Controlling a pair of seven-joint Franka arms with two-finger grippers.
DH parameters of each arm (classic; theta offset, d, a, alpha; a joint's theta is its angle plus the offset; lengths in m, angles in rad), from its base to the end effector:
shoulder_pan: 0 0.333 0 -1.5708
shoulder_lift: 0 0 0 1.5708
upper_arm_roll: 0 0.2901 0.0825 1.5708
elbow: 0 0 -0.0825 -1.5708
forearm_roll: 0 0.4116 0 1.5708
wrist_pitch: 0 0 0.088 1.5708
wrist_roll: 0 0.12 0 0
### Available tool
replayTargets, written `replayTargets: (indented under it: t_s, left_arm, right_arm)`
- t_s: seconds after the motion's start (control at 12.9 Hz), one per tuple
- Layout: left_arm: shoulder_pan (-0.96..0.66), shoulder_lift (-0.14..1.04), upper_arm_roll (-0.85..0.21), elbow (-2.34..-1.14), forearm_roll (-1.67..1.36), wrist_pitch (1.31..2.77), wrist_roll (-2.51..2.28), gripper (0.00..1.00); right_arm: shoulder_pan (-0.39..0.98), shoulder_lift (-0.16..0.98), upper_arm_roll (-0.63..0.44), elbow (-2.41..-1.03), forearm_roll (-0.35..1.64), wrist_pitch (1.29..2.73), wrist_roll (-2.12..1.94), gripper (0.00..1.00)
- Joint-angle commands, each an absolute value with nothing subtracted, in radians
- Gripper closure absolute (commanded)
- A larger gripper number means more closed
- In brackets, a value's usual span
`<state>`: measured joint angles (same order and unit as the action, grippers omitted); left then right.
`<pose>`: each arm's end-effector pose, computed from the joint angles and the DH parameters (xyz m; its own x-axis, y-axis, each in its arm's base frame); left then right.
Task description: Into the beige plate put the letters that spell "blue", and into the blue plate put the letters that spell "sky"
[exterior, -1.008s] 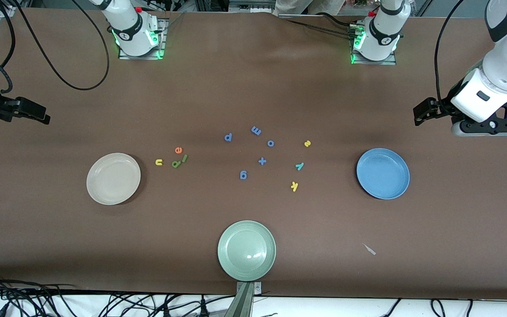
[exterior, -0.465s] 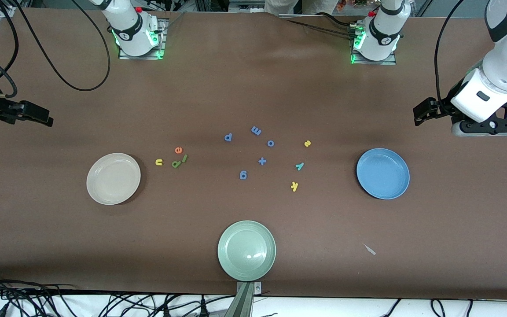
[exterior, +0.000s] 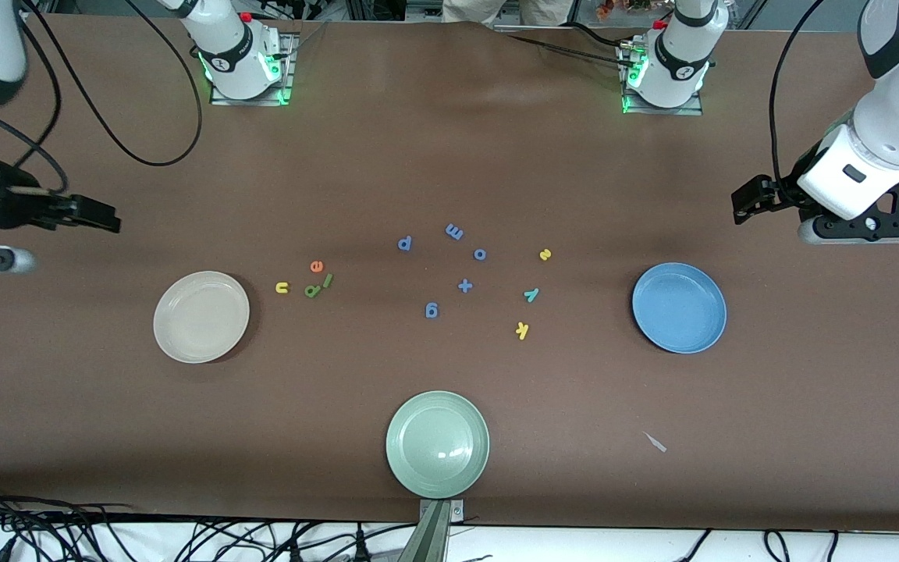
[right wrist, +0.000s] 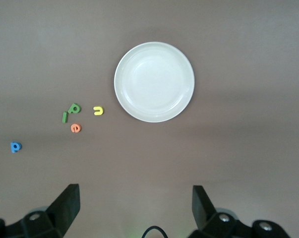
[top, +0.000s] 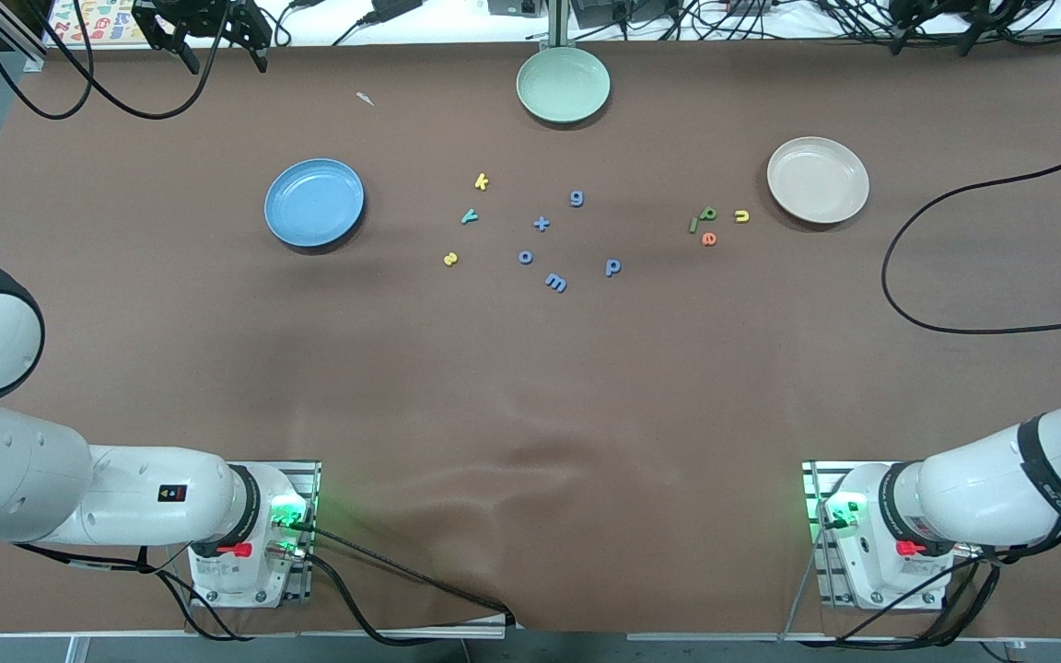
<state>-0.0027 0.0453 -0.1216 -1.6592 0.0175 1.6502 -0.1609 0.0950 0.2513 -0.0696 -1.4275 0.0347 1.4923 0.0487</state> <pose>0.5916 -0.0708 0.5216 0.9981 0.0352 -0.0513 0.0342 -0.9992 -0.0203 0.6338 0.0247 0.4972 0.9824 -0.0221 -0.1854 -0.0240 -0.9997 -0.0082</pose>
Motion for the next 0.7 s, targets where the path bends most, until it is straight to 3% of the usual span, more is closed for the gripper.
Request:
replayTargets:
  t_s: [0.0, 0.62]
  left_arm:
    - [0.006, 0.04, -0.127, -1.661, 0.0, 1.649, -0.137, 0.0]
    - [0.006, 0.04, -0.127, -1.661, 0.002, 1.651, -0.137, 0.0]
  right_arm:
    - [0.094, 0.294, -0.074, -1.408, 0.055, 1.465, 0.029, 0.0]
    - [0.104, 0.345, -0.064, -1.405, 0.116, 1.503, 0.023, 0.0]
